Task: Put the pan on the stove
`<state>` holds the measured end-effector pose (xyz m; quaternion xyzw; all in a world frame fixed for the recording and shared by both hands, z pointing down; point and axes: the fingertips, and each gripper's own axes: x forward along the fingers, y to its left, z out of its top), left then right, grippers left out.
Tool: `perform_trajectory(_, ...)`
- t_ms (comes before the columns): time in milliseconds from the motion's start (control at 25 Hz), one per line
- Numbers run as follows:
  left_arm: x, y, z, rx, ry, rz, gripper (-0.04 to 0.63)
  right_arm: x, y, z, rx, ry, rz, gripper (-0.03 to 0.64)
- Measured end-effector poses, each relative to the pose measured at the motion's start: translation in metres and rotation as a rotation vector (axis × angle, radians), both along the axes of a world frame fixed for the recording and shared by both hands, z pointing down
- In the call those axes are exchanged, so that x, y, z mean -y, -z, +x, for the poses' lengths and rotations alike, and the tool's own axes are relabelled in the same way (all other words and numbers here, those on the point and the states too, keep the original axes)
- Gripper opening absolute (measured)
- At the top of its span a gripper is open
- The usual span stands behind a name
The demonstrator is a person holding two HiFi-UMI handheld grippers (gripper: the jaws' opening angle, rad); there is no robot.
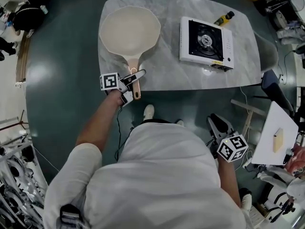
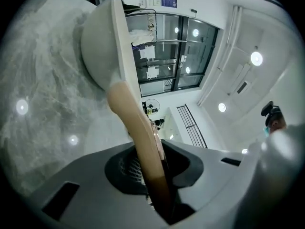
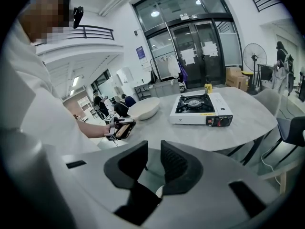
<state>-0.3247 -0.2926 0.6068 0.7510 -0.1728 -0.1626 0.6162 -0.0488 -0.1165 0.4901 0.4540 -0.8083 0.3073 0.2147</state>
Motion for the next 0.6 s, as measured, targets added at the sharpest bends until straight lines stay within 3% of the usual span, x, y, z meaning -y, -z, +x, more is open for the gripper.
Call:
perform_trajectory(120, -0.002, -0.001, -0.002, 0.019, 0.017, -0.015, 0.087, -0.004, -0.001, 0.000, -0.002, -0.020, -0.006, 0.091)
perform_trajectory(600, -0.004, 0.027, 0.005, 0.057, -0.033, 0.054, 0.101, -0.011, -0.009, 0.001, 0.017, -0.066, -0.024, 0.091)
